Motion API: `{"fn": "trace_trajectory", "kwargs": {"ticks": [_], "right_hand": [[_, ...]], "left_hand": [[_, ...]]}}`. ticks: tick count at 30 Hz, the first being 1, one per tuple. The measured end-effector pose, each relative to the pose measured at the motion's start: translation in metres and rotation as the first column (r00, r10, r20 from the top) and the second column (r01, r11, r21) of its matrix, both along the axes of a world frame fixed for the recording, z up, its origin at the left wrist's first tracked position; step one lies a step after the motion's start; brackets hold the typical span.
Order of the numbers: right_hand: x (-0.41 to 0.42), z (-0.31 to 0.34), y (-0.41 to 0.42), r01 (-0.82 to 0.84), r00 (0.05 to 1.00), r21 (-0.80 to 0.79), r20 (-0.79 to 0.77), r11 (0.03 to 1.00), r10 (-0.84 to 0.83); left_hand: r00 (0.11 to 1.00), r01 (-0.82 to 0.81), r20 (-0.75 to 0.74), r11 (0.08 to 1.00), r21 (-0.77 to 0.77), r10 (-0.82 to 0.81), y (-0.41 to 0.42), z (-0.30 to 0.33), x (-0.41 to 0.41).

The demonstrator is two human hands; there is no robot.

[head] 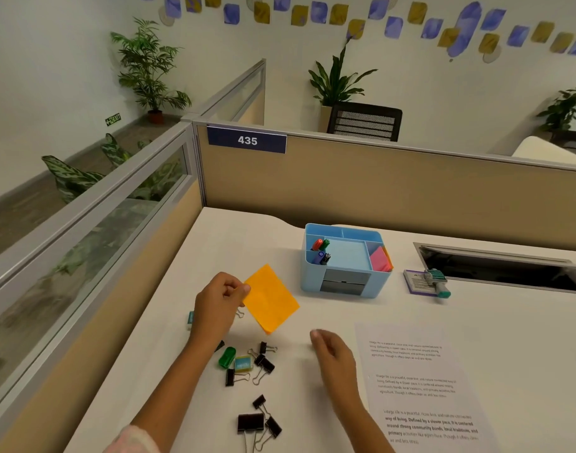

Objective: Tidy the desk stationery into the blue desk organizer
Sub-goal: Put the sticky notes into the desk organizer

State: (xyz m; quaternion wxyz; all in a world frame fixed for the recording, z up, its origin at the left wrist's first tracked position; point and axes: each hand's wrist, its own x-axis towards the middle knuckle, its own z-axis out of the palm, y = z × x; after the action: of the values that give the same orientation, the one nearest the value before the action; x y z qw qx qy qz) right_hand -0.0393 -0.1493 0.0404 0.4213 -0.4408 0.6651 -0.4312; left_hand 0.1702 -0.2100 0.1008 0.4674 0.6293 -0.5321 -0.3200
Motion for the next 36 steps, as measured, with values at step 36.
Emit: {"fn": "trace_trajectory", "kwargs": {"ticks": [36], "right_hand": [[-0.081, 0.084, -0.036, 0.115, 0.982, -0.316, -0.105, 0.942, -0.155]], "left_hand": [[0.772, 0.089, 0.635, 0.994, -0.062, -0.030, 0.082, -0.078, -0.016]]}}
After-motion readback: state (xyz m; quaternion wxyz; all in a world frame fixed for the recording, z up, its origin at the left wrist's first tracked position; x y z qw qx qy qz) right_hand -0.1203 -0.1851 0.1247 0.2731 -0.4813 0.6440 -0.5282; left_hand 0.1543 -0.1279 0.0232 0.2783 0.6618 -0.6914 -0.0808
